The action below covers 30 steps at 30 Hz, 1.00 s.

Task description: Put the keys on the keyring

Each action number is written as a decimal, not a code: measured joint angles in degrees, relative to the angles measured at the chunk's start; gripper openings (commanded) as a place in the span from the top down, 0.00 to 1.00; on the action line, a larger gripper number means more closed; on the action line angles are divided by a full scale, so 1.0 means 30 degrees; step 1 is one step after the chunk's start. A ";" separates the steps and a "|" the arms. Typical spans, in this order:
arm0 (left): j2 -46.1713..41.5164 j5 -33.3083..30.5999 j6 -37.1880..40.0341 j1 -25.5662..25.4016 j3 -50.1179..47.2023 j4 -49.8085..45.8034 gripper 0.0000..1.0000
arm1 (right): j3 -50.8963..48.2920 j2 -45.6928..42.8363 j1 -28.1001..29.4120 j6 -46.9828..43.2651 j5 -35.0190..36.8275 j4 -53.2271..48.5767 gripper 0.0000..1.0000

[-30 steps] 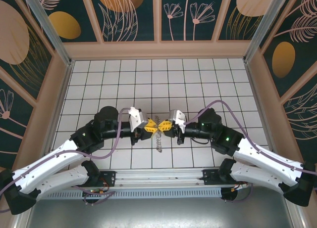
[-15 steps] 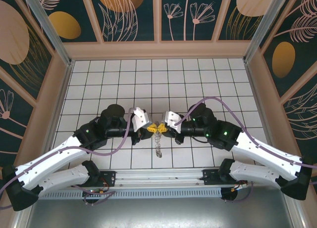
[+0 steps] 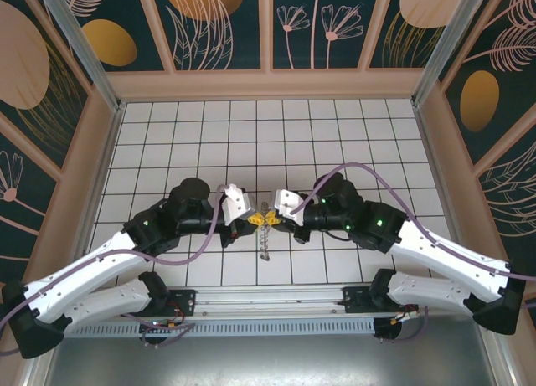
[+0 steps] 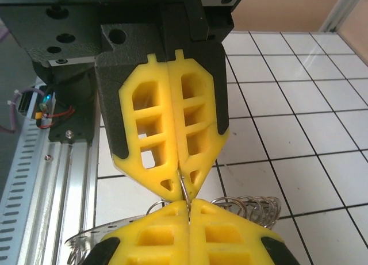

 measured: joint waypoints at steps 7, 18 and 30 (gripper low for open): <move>-0.1661 0.1654 -0.1326 -0.0058 -0.1180 0.2936 1.00 | -0.1231 -0.1880 0.0109 0.0546 -0.1384 0.2382 0.84; -0.2011 0.2696 -0.2608 -0.0036 -0.1887 0.4874 1.00 | -0.1865 -0.2208 0.0109 0.1166 -0.2317 0.3861 0.82; -0.1435 0.2259 -0.2659 0.0095 -0.1953 0.4524 0.89 | -0.1821 -0.1916 0.0087 0.1137 -0.1333 0.3133 1.00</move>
